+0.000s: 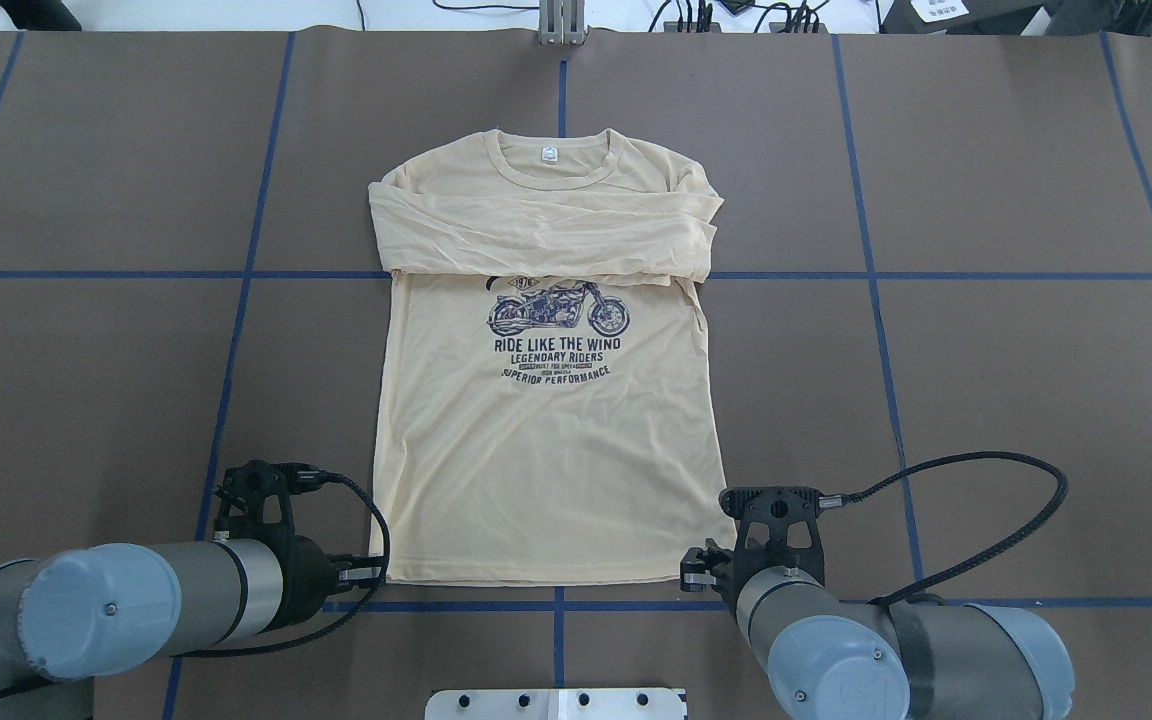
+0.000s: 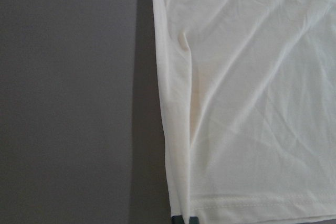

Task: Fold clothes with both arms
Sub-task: 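Lower both grippers onto the hem corners and grasp them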

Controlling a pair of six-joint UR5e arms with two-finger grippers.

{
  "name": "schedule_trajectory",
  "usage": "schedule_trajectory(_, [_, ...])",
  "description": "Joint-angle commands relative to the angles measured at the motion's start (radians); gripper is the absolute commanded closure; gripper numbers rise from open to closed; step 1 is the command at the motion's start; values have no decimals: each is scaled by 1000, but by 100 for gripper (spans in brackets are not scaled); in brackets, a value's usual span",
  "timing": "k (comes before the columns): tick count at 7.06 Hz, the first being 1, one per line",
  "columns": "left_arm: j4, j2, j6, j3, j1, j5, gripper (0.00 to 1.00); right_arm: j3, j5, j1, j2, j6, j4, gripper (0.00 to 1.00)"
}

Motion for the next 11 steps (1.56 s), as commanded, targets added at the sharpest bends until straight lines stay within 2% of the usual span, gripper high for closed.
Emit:
schedule_trajectory(1, [0,-1,0,0,1,0,100,-1,-3,-1,1,0,-2,56])
schedule_trajectory(7, [0,-6,0,0,-1,0,100,-1,-5,-3,-2,1,-8,57])
schedule_trajectory(10, [0,-9,0,0,-1,-2,100,-10,-15,-12,1,1,-9,65])
schedule_trajectory(11, [0,-9,0,0,-1,-2,100,-10,-15,-15,1,0,-9,65])
